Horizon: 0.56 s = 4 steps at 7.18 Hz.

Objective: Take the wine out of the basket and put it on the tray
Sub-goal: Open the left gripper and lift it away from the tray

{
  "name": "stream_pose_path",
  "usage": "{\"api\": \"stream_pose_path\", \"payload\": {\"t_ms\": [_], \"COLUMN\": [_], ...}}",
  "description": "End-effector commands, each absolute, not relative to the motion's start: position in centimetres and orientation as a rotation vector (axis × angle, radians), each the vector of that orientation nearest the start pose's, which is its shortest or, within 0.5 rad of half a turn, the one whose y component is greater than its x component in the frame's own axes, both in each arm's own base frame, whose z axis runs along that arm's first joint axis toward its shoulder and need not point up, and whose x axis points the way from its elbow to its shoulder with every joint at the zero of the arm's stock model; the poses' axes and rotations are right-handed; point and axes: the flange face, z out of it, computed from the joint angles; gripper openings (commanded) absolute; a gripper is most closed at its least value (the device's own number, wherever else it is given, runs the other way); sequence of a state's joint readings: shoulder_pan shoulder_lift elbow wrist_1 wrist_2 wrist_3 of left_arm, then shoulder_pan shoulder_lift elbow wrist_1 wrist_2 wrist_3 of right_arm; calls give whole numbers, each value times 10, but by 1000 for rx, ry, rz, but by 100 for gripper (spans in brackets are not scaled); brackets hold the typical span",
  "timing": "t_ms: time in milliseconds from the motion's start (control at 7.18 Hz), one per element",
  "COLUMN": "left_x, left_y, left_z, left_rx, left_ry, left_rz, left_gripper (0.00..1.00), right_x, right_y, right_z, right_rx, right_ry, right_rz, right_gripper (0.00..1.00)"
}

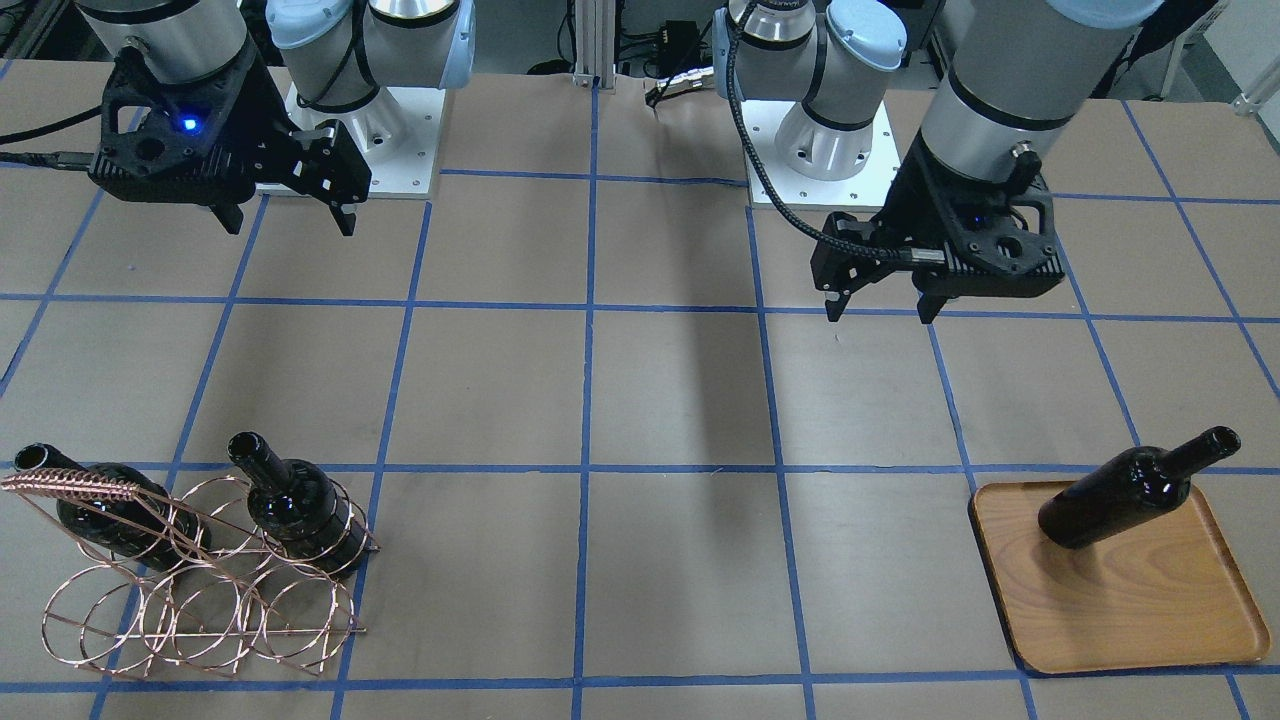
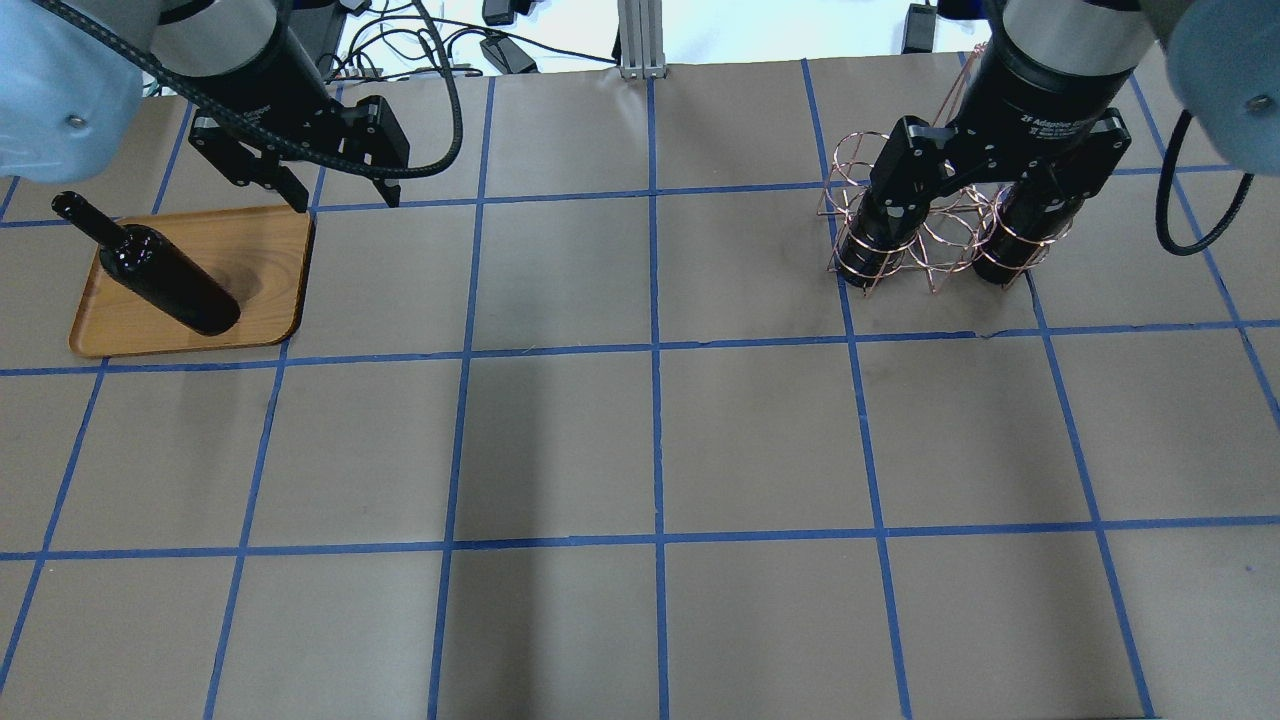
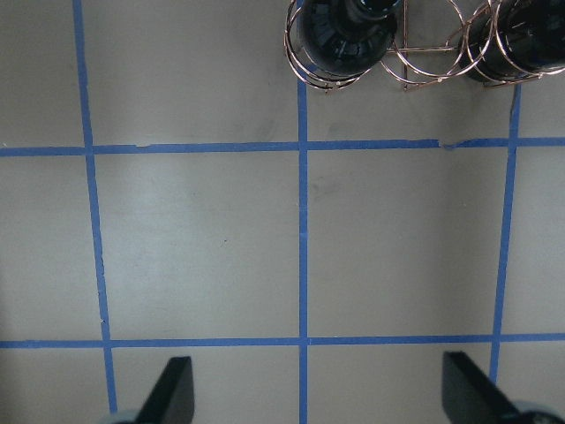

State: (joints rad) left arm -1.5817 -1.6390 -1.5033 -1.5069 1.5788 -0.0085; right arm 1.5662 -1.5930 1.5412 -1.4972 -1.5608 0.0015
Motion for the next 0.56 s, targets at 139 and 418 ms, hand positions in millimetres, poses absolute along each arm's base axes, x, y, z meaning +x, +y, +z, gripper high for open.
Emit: {"api": "stream_pose_path", "payload": {"t_ms": [139, 418], "left_x": [-148, -147], "left_y": [-520, -517], "left_z": [502, 504], "left_rx": [24, 28], "left_ry": [3114, 3101], "left_rz": [-166, -175], "left_gripper": [85, 88], "right_x": [130, 130], "right_y": [-481, -481], "right_z": [504, 503], "right_rx": [7, 7], "right_ry": [3143, 3146], "right_rz": [43, 39], "right_gripper": [100, 100]}}
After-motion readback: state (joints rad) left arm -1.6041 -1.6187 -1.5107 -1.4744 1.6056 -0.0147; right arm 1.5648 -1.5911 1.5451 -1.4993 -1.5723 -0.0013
